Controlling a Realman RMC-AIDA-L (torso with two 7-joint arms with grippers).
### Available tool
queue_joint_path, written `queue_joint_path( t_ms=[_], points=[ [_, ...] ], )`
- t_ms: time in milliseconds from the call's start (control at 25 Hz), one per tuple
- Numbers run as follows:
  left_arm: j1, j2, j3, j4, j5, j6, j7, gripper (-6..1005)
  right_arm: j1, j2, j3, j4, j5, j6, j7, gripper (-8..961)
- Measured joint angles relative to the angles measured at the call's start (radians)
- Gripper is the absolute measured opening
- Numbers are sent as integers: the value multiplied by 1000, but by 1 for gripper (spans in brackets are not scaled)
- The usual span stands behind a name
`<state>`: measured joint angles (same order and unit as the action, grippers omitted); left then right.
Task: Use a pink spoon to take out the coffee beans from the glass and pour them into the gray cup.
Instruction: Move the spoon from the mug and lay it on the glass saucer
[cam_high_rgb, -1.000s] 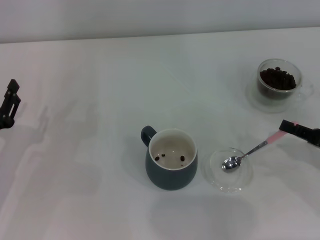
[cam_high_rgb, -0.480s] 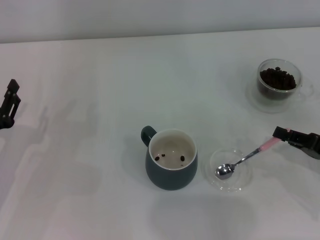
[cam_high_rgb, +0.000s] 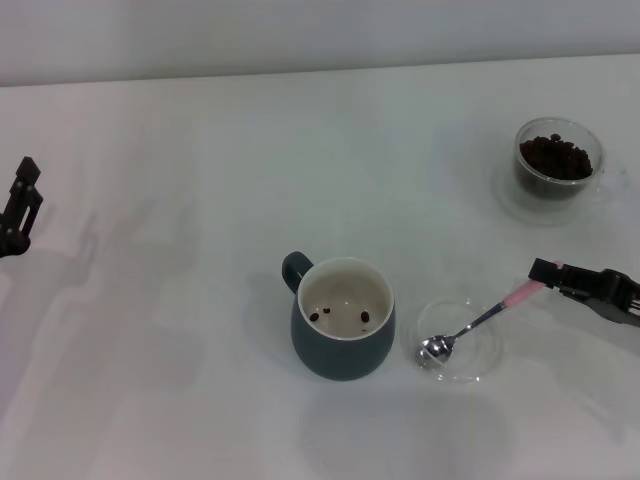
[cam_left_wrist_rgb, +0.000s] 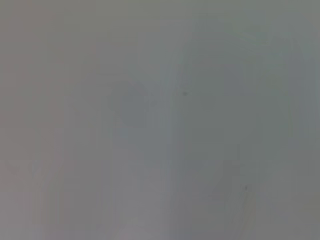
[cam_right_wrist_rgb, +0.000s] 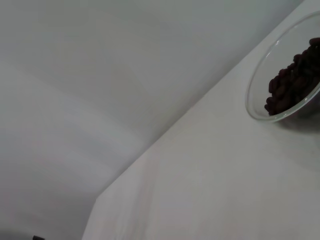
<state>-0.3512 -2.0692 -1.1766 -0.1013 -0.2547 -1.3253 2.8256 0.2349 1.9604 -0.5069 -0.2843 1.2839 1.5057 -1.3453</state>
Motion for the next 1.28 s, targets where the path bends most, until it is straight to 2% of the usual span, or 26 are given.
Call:
queue_joint_path(
  t_ms=[600,800,1280],
  points=[
    [-2,-2,0,0,0,0,0,519,23,3,-12,13,0,-20,14,155],
    [-2,-2,-1,1,0,0,0,518,24,1,-15,13,0,-36,19,278],
    [-12,-2,-2,5,0,13,0,519,25,-9,-6,5,4,-83,20,282]
  ],
)
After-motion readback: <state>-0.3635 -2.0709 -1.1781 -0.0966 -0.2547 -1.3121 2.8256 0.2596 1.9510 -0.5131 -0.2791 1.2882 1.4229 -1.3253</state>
